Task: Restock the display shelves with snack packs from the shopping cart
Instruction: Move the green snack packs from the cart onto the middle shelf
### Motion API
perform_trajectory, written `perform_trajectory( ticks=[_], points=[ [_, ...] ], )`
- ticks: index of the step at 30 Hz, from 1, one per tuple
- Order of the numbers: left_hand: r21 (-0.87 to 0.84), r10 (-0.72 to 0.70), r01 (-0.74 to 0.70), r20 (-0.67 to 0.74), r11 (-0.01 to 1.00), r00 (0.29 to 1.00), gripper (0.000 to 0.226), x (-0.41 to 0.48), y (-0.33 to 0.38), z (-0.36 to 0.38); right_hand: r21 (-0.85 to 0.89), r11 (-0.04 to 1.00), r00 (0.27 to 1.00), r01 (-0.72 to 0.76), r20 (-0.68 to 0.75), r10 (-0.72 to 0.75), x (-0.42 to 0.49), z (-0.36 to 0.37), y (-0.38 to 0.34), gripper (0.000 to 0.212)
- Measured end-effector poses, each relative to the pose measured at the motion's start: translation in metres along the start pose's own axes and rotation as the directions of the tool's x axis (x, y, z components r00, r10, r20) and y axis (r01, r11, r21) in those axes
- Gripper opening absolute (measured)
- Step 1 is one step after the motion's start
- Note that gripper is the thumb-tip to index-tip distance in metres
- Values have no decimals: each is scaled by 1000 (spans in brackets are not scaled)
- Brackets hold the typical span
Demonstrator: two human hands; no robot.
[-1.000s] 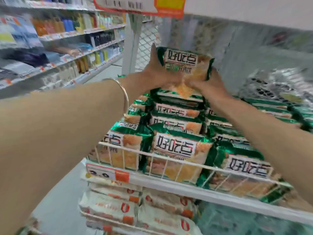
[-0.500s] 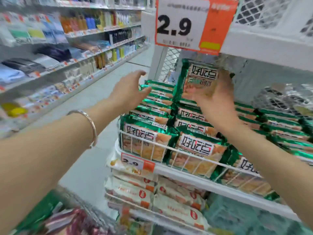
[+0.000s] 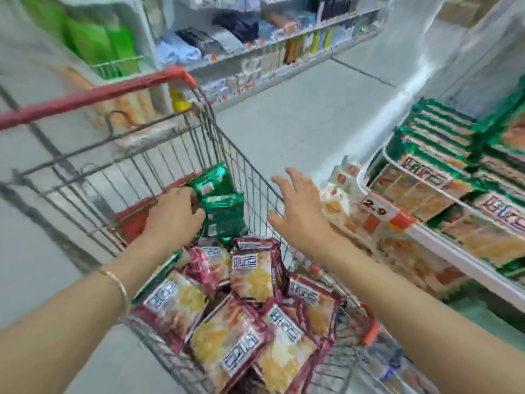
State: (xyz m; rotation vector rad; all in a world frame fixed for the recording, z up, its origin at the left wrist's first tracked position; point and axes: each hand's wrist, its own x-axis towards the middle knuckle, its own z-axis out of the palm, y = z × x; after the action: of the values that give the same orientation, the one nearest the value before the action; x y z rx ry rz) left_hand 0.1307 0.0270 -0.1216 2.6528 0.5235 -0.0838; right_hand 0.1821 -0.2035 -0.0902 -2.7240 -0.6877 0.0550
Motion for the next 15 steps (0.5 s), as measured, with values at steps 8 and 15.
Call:
perform_trajectory(
  ticks=[8, 15],
  points=[
    [-248, -419, 442, 141, 862, 897, 42, -45, -68, 40, -50, 995, 890, 89, 453, -57, 5, 110, -19, 63],
    [-411, -574, 571, 131, 710, 808, 41, -32, -55, 67, -42, 987, 910, 155, 396, -126, 82, 138, -3, 68]
  ],
)
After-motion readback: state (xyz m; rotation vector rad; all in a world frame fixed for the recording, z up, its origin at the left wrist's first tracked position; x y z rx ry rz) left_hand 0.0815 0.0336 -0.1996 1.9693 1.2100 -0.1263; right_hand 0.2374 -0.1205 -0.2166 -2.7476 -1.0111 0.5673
